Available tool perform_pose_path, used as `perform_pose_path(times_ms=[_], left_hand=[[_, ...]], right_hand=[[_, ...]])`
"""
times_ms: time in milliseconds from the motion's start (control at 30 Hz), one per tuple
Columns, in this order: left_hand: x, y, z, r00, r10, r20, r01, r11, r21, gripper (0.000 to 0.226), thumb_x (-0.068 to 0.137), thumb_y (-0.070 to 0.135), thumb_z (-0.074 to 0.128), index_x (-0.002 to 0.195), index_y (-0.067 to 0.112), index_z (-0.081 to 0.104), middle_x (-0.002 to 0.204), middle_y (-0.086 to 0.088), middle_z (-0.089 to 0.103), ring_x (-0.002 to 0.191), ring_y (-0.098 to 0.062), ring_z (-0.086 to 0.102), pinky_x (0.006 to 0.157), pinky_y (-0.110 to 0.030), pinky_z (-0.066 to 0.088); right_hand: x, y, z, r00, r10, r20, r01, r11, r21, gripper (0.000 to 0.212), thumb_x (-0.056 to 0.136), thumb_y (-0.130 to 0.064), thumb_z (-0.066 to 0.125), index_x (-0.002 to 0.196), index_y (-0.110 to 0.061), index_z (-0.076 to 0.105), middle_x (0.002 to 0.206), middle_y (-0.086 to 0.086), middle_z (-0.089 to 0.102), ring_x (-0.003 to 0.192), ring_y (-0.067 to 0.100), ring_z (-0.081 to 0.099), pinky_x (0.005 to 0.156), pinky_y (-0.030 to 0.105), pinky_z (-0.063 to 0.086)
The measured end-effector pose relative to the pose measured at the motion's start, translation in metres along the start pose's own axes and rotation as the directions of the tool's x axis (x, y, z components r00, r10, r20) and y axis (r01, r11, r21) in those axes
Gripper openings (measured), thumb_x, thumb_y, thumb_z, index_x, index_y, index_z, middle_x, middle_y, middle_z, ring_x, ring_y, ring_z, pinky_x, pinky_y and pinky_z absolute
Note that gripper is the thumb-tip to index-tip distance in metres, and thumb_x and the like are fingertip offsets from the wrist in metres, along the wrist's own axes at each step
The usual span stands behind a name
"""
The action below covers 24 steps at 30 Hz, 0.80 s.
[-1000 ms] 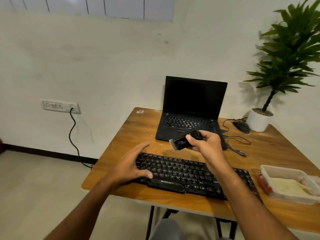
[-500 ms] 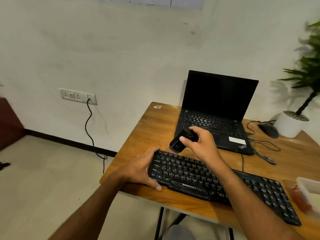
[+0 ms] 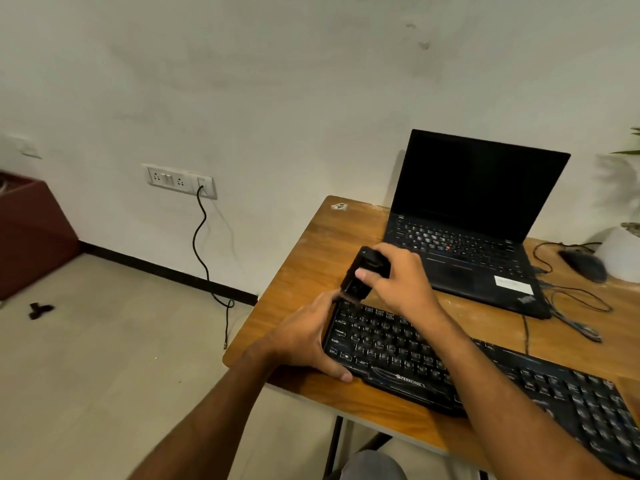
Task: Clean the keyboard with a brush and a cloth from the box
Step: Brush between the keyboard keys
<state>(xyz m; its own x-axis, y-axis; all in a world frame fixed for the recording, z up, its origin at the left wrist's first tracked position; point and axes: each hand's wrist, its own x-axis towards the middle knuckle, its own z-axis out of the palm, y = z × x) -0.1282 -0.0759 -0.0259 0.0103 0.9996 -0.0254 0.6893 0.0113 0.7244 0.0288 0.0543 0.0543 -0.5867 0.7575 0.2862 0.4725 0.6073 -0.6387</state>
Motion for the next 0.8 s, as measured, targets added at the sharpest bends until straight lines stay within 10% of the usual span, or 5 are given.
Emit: perform_pose_path(times_ms=[800], left_hand=[[0.001,0.0,0.0,1.0,-0.009,0.008,0.009,1.0,0.005,0.145,0.05,0.057,0.099,0.162,0.031,0.011,0.16,0.017,0.034,0.146,-0.004,0.035,0.123,-0.039,0.037]], right_hand=[[-0.017,0.007,0.008,0.998,-0.062,0.0,0.062,0.997,-0.037,0.024,0.088,-0.023,0.076,0.109,-0.018,0.066,0.092,-0.004,0.068,0.087,0.014,0.063,0.071,0.026,0.047]])
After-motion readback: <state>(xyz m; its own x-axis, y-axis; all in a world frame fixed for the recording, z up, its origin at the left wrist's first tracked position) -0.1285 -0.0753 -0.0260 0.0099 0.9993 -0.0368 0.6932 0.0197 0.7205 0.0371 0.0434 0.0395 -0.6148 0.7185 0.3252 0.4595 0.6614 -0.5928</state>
